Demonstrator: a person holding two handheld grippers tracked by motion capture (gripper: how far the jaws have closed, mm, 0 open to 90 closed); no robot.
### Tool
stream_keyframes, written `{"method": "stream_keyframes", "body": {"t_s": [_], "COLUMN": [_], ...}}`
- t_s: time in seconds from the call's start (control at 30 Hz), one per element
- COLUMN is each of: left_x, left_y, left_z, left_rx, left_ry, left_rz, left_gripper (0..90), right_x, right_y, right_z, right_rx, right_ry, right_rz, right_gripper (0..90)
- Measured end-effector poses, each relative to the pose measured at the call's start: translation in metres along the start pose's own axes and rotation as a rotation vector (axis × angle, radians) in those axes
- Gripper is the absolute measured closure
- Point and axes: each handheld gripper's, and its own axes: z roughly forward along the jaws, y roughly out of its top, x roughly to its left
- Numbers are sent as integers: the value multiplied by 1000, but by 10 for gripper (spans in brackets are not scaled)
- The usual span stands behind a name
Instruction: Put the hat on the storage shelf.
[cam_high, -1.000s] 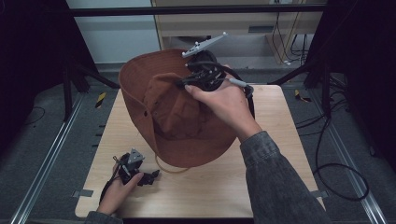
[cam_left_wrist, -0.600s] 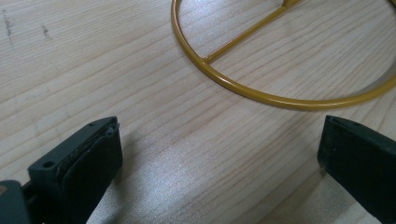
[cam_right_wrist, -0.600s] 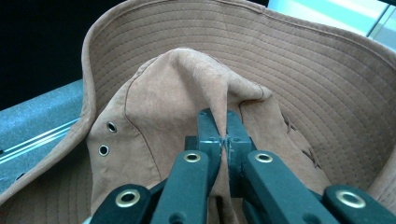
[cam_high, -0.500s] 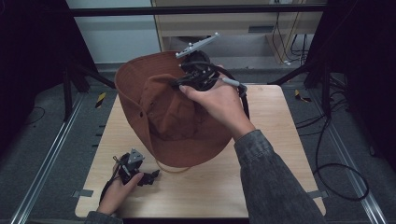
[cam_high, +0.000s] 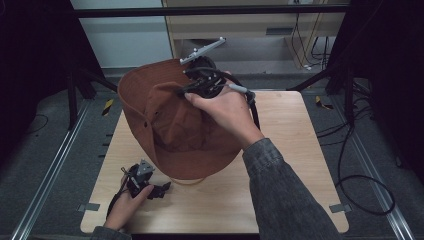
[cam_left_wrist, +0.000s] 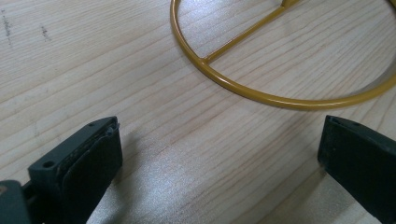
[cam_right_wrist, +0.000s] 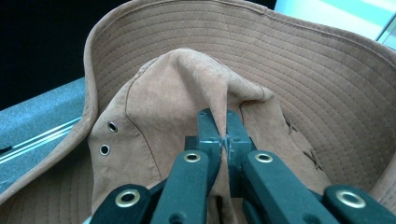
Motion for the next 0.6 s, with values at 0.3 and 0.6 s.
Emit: {"method": "stream_keyframes", "body": {"t_s": [0.3, 0.6], "left_x": [0, 0], "left_y": [0, 0], "left_z": [0, 0], "left_rx": [0, 0], "left_ry": [-1, -1], "left_rz": [0, 0], "left_gripper": [0, 0], "right_x": [3, 3], "right_y": [0, -5], "right_z": [7, 18], "right_rx": [9, 35], "right_ry": [10, 21], "right_rz": [-2, 1], "right_gripper": [888, 884]}}
